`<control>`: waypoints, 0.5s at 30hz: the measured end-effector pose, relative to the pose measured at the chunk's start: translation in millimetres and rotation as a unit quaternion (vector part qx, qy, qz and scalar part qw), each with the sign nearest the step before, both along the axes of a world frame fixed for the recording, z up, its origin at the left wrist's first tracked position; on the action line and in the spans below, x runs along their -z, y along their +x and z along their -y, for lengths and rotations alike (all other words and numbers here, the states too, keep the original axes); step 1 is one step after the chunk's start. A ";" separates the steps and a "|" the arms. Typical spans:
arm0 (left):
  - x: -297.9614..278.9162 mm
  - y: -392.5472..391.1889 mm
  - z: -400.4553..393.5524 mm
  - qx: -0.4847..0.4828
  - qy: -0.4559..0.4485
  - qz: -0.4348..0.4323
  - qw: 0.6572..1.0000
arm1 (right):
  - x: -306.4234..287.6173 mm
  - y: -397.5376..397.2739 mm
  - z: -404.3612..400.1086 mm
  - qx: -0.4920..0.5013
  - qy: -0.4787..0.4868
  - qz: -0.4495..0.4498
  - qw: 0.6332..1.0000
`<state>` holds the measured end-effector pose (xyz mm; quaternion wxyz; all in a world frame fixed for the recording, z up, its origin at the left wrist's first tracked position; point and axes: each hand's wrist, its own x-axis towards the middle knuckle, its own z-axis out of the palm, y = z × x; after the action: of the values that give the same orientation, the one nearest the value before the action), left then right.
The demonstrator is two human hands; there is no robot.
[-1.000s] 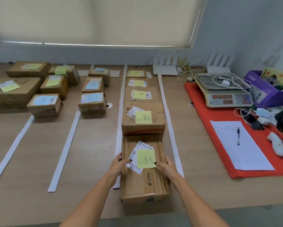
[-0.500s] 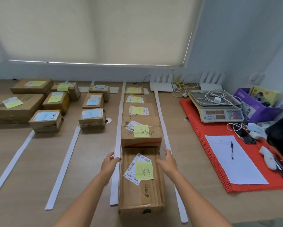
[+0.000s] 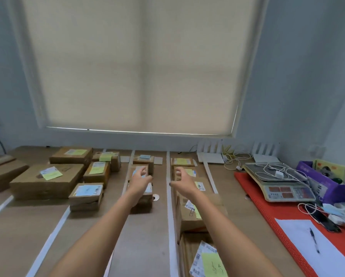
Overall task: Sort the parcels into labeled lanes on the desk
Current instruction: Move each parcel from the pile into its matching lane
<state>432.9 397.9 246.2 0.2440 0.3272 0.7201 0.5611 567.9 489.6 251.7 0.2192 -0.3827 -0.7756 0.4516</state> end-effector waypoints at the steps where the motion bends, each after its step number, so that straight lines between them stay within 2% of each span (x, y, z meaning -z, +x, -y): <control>1: -2.5 -16.7 7.6 -0.002 0.000 -0.005 1.000 | -1.9 -17.9 9.4 -0.001 0.004 -0.003 1.000; 9: -22.8 -170.1 75.4 0.007 -0.006 -0.035 0.999 | -13.8 -158.6 70.6 -0.002 -0.045 -0.046 0.998; 15: -17.5 -243.3 106.9 -0.024 -0.013 -0.021 0.999 | -8.3 -232.8 94.8 0.039 -0.006 -0.100 0.994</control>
<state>189.6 291.0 263.8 0.2195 0.3184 0.7397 0.5507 335.1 394.8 260.0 0.3108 -0.3673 -0.7312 0.4836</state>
